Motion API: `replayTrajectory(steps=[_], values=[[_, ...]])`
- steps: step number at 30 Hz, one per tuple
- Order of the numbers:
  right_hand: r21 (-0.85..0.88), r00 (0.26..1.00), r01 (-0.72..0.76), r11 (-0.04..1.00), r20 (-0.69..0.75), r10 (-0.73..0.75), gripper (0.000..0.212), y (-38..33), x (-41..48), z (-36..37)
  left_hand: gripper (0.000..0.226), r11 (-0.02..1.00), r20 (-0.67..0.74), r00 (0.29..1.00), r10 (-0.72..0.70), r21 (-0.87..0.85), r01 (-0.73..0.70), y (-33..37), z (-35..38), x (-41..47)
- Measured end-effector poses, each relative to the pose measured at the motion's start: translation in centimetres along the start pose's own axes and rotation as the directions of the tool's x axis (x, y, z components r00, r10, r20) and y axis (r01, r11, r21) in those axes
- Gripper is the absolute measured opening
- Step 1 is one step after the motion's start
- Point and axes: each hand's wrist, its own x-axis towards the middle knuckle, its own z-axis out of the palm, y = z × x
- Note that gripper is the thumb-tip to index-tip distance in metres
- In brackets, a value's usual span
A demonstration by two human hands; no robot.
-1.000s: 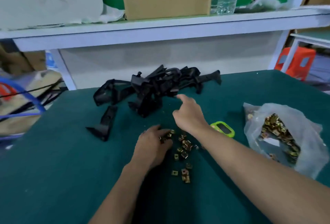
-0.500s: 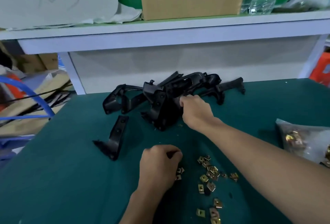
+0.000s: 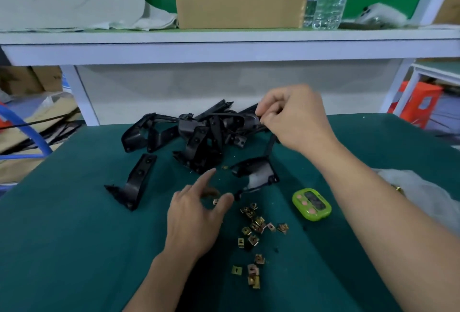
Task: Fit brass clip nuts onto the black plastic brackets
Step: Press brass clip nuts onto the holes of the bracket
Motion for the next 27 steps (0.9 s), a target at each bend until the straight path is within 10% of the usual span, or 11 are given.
replayTrajectory(steps=[6,12,20,27], values=[[0.232,0.988,-0.108,0.967,-0.083,0.13,0.038,2.2,-4.0,0.5,0.079,0.982,0.095,0.994,0.045,-0.185,-0.027,1.5,0.7,-1.5],[0.284,0.986,-0.168,0.944,0.027,0.167,0.039,3.3,-6.3,1.8,0.02,0.917,-0.099,0.981,-0.167,-0.381,0.118,1.2,0.4,-0.9],[0.142,0.997,-0.076,0.987,0.023,0.073,0.036,4.1,-13.4,5.4,0.12,0.991,0.135,0.991,-0.022,-0.126,0.04,0.4,1.5,-1.0],[0.045,0.988,-0.062,0.997,0.142,0.055,0.05,6.3,-14.0,6.1,0.048,0.982,-0.162,0.972,0.173,0.103,-0.157,1.2,2.0,-1.2]])
